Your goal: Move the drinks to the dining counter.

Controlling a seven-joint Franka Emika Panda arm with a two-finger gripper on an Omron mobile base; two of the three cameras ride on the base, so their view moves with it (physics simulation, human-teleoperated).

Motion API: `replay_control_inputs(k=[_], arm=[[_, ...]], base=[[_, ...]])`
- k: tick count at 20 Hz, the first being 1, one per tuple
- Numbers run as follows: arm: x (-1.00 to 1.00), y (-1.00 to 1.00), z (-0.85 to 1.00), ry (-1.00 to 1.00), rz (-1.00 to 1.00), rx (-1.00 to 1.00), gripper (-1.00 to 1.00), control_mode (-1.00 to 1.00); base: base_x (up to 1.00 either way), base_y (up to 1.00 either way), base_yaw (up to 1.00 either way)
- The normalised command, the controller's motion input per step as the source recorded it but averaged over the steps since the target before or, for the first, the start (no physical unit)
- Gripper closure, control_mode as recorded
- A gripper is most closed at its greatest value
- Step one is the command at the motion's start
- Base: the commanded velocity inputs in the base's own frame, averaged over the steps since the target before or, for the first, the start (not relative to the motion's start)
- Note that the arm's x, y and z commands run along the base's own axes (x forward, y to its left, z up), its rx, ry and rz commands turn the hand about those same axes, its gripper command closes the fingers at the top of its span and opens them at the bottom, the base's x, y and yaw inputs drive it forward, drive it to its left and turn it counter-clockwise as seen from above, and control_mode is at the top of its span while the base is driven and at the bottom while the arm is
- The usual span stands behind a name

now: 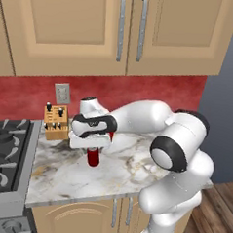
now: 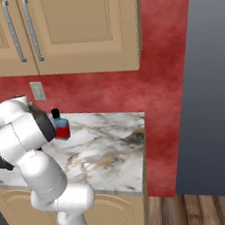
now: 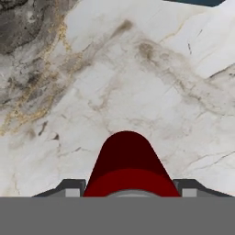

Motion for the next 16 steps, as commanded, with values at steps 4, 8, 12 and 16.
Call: replay_control_inputs(k=[4,8,12,16], arm=[[-0.51,-0.60,0.68,-0.25,0.00,0.09,1.00,-1.00],[-0.68,-0.72,0.55,-0.15,0.00,0.04,1.00,-1.00],[-0.65,-0.87,0.14,-0.03,-0.02,0.06,1.00,-1.00],[-0.55,-0.87,0.25,0.00,-0.01,0.05,1.00,-1.00]], base=[[0.00,0.00,0.00],[0.00,0.00,0.00],[0.00,0.00,0.00],[0.00,0.00,0.00]])
